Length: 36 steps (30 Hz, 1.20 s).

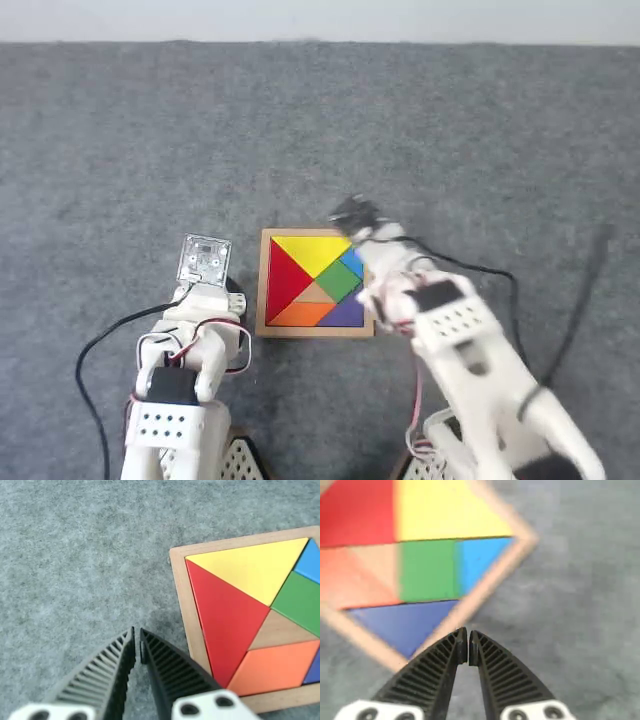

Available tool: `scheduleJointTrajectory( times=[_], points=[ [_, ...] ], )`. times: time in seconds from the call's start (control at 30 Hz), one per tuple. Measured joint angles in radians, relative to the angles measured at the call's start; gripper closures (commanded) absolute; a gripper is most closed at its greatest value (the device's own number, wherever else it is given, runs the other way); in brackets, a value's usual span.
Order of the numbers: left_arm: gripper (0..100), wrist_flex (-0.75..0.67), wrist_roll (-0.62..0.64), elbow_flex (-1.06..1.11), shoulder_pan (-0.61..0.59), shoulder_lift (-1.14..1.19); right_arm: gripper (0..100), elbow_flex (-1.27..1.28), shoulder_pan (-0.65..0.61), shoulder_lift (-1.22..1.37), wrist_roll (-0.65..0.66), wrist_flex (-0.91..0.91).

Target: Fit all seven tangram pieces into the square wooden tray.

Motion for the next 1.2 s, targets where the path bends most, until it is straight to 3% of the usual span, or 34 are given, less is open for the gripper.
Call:
scheduleJointTrajectory(
  times=[0.17,0.5,0.67,0.8,1.0,1.2],
  points=[
    [99,0.0,0.0,0.0,0.0,0.0,99.0,0.186,0.112,-0.206,-0.002,-0.161],
    [99,0.0,0.0,0.0,0.0,0.0,99.1,0.434,0.115,-0.371,-0.002,-0.531],
    [99,0.0,0.0,0.0,0.0,0.0,99.1,0.474,0.115,-0.384,-0.002,-0.614],
    [99,0.0,0.0,0.0,0.0,0.0,99.1,0.477,0.12,-0.384,-0.002,-0.615],
    [99,0.0,0.0,0.0,0.0,0.0,99.0,0.476,0.244,-0.408,-0.002,-0.578],
    [99,0.0,0.0,0.0,0.0,0.0,99.0,0.364,0.351,-0.586,-0.002,-0.137]
  ],
)
